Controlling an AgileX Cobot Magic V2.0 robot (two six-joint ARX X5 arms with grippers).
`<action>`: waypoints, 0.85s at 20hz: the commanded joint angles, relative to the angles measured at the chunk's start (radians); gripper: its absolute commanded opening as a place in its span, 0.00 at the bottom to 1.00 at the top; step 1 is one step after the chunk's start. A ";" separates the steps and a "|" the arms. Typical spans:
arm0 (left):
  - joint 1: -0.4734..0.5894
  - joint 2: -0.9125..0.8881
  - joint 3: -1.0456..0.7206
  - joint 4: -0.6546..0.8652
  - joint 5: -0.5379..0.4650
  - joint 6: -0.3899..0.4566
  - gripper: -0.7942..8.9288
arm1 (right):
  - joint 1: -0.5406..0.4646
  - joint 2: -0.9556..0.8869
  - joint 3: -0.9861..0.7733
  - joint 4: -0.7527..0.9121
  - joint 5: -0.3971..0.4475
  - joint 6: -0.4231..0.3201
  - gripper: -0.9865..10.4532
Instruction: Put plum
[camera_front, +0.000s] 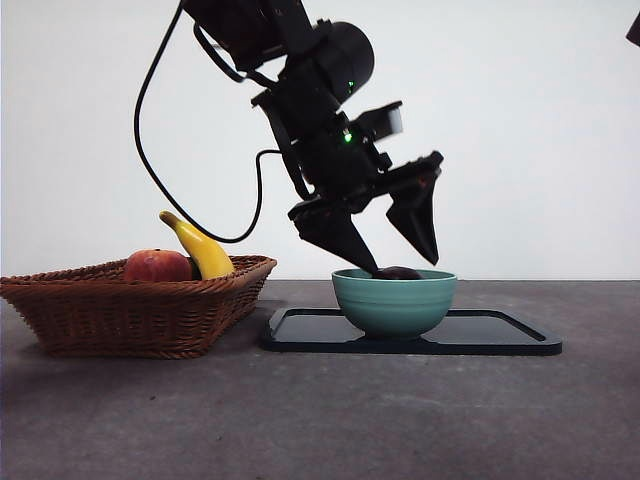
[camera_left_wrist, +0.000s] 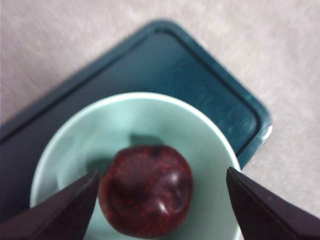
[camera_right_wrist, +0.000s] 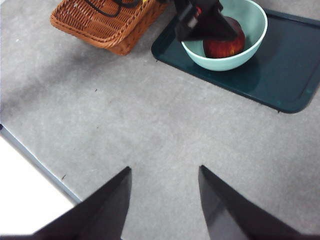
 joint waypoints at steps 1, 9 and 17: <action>-0.016 0.034 0.029 0.011 -0.032 0.027 0.50 | 0.006 0.004 0.003 0.000 -0.003 0.002 0.27; -0.031 0.078 0.029 0.008 -0.038 0.031 0.50 | 0.006 0.004 0.003 -0.006 -0.003 0.003 0.27; -0.034 0.081 0.029 0.005 -0.042 0.034 0.36 | 0.006 0.004 0.003 -0.005 -0.003 0.002 0.27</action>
